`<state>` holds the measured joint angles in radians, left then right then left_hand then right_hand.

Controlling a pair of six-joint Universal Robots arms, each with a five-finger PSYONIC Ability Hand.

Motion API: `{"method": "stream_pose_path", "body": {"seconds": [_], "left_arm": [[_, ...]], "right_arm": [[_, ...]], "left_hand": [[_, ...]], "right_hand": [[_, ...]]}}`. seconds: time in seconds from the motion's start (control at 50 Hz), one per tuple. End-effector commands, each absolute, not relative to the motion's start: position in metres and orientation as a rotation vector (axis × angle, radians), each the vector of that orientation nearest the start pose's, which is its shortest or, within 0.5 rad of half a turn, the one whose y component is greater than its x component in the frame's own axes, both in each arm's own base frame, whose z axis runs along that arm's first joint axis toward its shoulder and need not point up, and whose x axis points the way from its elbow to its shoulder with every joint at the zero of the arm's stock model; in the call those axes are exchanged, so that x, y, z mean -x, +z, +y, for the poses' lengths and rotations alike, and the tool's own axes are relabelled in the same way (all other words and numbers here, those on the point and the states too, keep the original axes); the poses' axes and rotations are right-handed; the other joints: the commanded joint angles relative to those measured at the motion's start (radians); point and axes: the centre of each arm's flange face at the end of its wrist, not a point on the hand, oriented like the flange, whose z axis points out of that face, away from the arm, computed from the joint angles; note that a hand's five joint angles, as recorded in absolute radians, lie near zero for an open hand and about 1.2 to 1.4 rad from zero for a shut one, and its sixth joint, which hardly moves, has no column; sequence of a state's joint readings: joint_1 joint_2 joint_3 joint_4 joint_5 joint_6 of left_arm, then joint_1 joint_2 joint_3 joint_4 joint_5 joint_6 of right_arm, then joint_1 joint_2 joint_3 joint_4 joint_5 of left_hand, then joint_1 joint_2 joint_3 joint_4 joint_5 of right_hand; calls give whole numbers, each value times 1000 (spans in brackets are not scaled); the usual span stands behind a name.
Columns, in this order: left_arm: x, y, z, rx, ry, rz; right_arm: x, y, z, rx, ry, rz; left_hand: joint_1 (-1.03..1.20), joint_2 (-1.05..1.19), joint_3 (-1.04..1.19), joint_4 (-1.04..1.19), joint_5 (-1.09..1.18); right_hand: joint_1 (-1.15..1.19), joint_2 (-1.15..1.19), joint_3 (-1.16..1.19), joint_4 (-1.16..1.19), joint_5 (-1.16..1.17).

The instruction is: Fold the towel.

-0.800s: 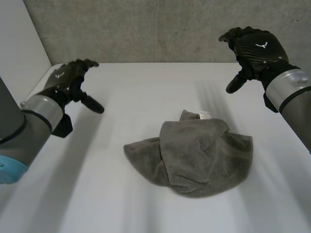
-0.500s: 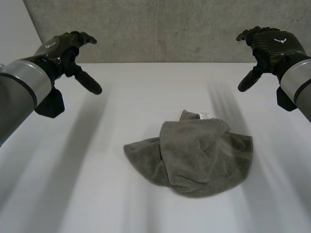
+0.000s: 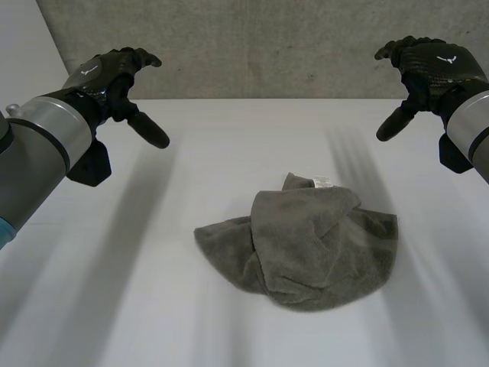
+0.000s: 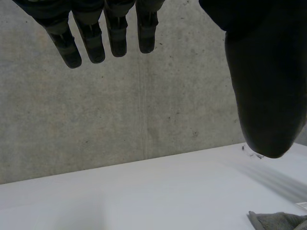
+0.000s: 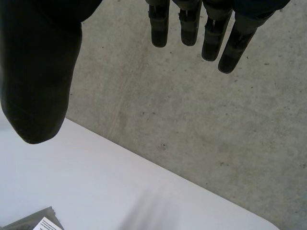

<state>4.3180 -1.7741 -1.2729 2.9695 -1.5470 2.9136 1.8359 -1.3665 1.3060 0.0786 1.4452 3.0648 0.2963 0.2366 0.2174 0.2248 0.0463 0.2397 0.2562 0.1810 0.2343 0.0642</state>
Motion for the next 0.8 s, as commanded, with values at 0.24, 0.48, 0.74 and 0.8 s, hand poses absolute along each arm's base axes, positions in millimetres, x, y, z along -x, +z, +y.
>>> {"method": "stream_pose_path", "body": {"seconds": [0.24, 0.48, 0.74, 0.8], "left_arm": [[266, 279, -283, -303, -2224, 2768], [299, 189, -276, -700, -1784, 2910], [317, 131, -255, -847, -1502, 3015], [323, 119, -246, -891, -1427, 3038]], "right_arm": [[-239, 317, -295, 643, -1996, 1995], [-254, 259, -281, 1297, -1728, 2049], [-273, 191, -275, 1550, -1503, 2077], [-274, 180, -274, 1592, -1467, 2082]], "left_hand": [[-122, -62, -43, -50, -46], [-122, -62, -43, -50, -46], [-48, 12, -43, -50, 28], [255, 315, -43, -50, 330]], "right_hand": [[-65, -82, -7, -60, -64], [-65, -82, -7, -60, -64], [62, 46, -7, -60, 63], [366, 349, -7, -60, 367]]}}
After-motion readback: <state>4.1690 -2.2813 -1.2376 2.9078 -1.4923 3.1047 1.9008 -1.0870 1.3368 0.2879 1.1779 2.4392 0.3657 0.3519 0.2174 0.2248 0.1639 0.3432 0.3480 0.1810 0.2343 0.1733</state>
